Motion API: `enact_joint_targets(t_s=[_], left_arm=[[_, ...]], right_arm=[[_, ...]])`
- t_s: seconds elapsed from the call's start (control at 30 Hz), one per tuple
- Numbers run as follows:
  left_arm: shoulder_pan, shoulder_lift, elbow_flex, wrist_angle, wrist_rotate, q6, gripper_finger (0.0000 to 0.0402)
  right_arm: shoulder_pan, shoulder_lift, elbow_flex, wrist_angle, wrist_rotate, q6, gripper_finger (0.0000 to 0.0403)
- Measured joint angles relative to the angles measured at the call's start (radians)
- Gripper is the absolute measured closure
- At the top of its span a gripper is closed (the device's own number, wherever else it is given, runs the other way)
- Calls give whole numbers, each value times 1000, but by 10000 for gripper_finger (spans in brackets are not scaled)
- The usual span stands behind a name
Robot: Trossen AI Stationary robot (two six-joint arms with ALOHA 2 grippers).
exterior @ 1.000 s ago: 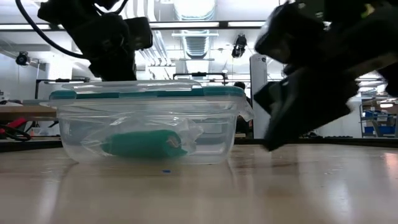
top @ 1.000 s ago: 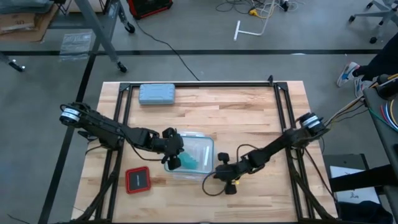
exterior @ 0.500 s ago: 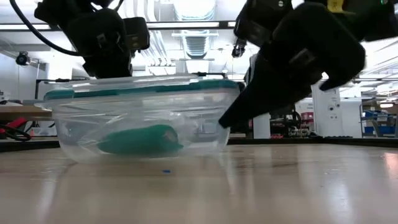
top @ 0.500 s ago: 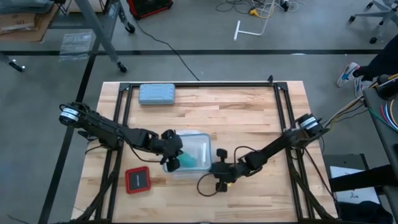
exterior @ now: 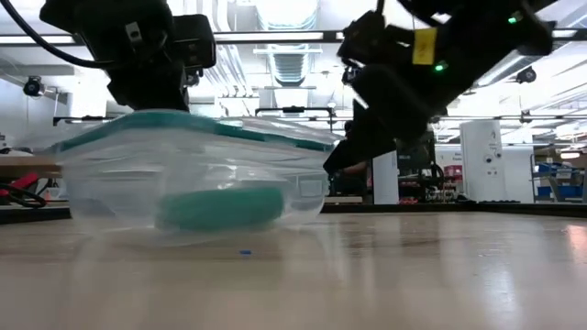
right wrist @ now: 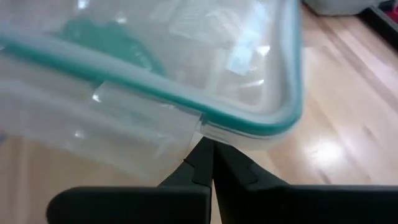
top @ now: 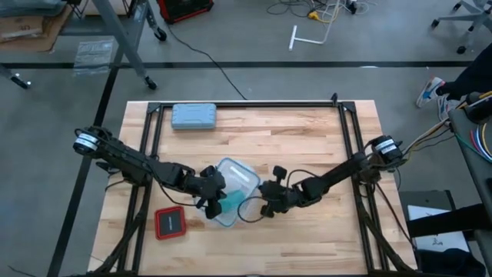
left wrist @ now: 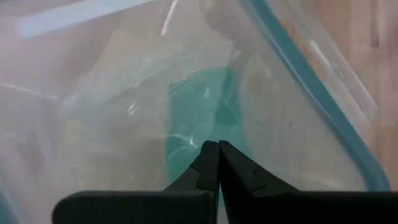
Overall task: Roll bandage
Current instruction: Close the transparent food container
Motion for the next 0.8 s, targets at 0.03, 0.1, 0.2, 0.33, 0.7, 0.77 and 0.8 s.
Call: enact_joint_targets(t_s=[0.03, 0.1, 0.2, 0.33, 0.7, 0.77, 0.8], left_arm=[[0, 0, 0, 10, 1, 0, 401], [0, 0, -1, 30, 1, 0, 401], [0, 0, -1, 39, -2, 2, 401], [0, 1, -1, 40, -3, 1, 401], [0, 1, -13, 37, -28, 28, 401], [0, 1, -22, 41, -28, 16, 401], [-1, 0, -25, 43, -28, 11, 401]], right_arm=[[-11, -2, 0, 0, -1, -5, 403], [-34, -8, 0, 6, -1, -19, 403], [-67, -34, 0, 0, -32, -26, 403], [-74, -81, 0, -37, -113, -24, 403], [-41, -134, -15, 95, -306, 54, 403], [-30, -103, -19, 163, -307, 54, 403], [-23, -84, -20, 182, -305, 55, 403]])
